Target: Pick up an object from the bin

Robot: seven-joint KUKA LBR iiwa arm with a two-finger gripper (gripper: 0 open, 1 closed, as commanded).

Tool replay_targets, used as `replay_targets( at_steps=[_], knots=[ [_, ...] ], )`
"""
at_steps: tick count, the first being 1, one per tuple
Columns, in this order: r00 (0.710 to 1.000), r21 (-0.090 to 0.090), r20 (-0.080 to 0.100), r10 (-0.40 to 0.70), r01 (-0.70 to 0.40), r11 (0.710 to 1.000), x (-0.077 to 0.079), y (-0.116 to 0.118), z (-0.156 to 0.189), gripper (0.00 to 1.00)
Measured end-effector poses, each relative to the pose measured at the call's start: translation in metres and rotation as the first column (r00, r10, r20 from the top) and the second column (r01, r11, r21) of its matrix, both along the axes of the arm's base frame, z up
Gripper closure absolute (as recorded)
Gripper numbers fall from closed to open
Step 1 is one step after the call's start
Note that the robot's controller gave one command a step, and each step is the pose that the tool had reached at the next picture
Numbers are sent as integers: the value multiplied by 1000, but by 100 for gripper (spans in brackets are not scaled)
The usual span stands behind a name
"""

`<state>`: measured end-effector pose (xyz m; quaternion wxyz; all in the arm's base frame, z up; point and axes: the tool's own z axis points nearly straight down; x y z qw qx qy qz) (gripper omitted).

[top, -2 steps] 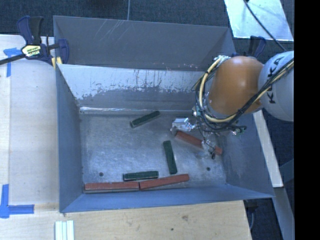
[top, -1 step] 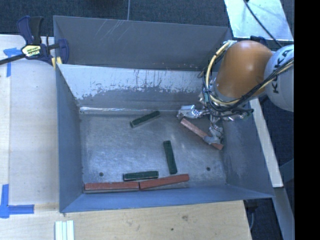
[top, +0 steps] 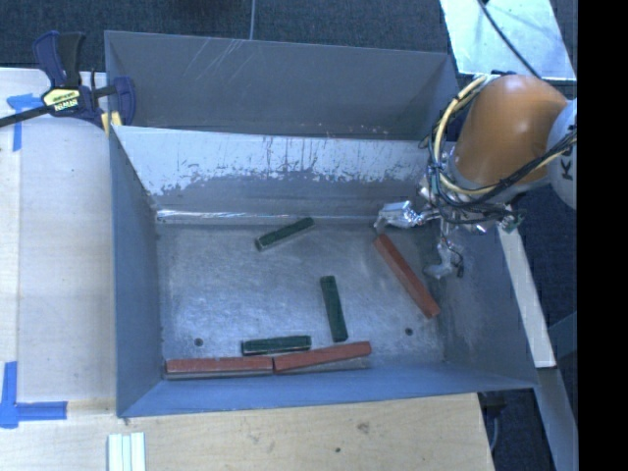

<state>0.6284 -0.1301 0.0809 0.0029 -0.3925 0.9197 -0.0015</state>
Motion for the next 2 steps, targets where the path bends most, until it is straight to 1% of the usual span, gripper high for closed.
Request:
replay_targets(
  at_steps=[1, 2],
  knots=[
    [845, 3, -6, 535, -535, 845, -10, 29, -11, 0],
    [847, 3, -6, 531, -531, 847, -10, 28, -10, 100]
  ],
)
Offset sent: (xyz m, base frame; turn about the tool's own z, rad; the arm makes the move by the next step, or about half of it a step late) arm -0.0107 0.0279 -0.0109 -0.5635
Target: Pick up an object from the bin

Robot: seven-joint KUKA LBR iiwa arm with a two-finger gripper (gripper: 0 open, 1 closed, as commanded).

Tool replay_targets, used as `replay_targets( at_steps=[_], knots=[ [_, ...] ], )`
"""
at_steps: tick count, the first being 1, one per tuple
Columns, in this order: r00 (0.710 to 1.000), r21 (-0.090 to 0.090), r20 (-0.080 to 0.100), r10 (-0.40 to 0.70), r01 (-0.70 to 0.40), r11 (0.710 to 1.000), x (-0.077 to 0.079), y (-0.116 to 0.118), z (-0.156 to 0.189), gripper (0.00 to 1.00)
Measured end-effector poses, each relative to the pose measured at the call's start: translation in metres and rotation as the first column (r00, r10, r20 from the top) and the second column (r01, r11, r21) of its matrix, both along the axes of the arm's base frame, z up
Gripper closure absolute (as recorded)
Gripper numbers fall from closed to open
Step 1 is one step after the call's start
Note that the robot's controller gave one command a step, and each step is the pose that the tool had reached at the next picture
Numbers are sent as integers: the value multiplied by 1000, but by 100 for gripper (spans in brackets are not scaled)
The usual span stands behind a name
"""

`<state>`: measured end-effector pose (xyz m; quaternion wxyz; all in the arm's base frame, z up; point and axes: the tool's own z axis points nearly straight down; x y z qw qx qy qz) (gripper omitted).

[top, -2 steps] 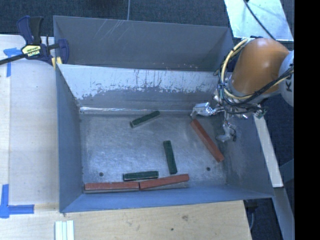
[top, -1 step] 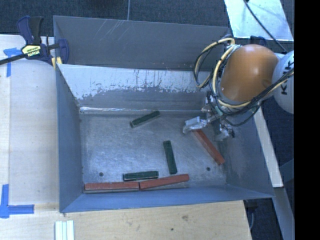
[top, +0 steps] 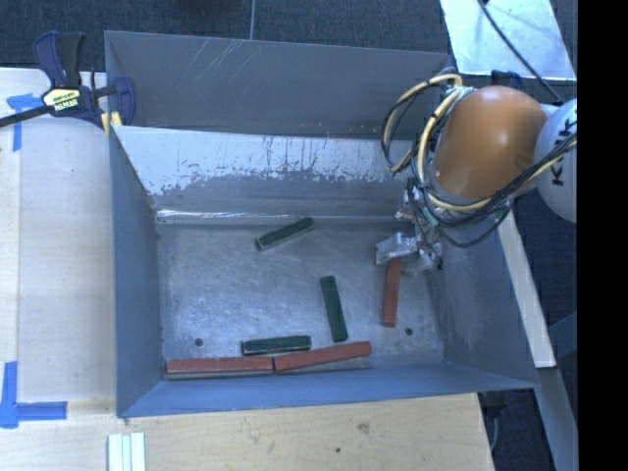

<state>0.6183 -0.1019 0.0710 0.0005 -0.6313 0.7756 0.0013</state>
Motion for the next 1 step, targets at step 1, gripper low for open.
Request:
replay_targets(
  at_steps=[1],
  knots=[
    [1000, -4, 13, -21, 21, 1000, 2, -28, 156, 100]
  ],
)
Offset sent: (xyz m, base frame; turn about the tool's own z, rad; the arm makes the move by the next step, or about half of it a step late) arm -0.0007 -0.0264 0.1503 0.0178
